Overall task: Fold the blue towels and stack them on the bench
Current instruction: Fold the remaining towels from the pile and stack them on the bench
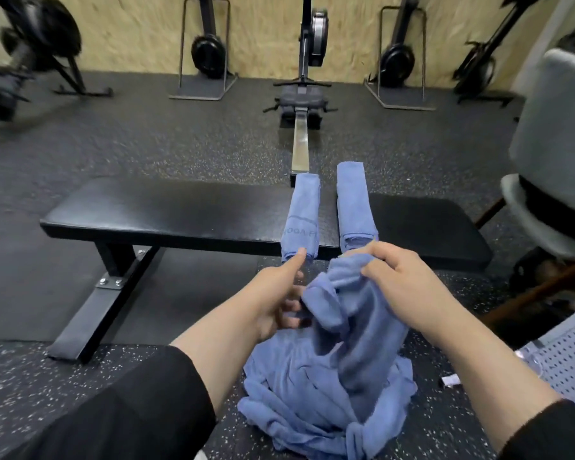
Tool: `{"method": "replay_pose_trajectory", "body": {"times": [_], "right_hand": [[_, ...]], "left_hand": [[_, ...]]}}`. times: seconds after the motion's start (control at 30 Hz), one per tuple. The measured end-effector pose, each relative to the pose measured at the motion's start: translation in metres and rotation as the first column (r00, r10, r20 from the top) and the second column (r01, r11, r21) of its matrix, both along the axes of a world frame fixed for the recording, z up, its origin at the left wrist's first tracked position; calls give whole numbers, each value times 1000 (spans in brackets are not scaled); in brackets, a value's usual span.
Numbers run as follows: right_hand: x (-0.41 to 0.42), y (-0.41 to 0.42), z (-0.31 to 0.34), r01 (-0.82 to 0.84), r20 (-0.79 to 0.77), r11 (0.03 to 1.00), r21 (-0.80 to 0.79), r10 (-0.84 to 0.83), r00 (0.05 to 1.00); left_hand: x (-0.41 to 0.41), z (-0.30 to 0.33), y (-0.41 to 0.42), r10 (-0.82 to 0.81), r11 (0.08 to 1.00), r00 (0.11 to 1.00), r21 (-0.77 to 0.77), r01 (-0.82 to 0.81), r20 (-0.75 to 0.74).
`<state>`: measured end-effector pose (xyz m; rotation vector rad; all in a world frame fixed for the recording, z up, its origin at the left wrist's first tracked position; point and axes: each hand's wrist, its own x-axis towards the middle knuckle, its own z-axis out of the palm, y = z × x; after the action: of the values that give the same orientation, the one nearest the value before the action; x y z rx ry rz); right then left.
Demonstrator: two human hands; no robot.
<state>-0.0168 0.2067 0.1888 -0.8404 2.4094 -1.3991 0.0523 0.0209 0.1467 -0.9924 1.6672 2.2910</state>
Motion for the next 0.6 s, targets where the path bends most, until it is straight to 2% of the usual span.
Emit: {"method": "replay_pose_trajectory", "body": {"times": [0.1,0.2,0.37,0.47,0.53,0.6], "right_hand": [[17,-3,-8,-144,31,981,131,142,989],[16,-10,-11,-210,17,943,257,213,977],[9,-9,-10,-247,104,963,105,237,966],[-8,-10,-23,-20,75,999,-26,22,997],[-23,-12,-30,102,148,989,-105,-86,985],[-33,-13,-35,41,244,996,-82,-20,970]], "left_hand": [[-1,6,1,19,991,994,133,-5,-104],[-7,4,4,61,994,979,101,-42,-196],[-20,7,-2,231,972,909,36,-233,-347],[-24,13,-3,204,974,876,2,-226,-437],[-25,15,-1,146,982,866,-35,-185,-479],[-25,16,1,101,988,852,-48,-146,-513]]}}
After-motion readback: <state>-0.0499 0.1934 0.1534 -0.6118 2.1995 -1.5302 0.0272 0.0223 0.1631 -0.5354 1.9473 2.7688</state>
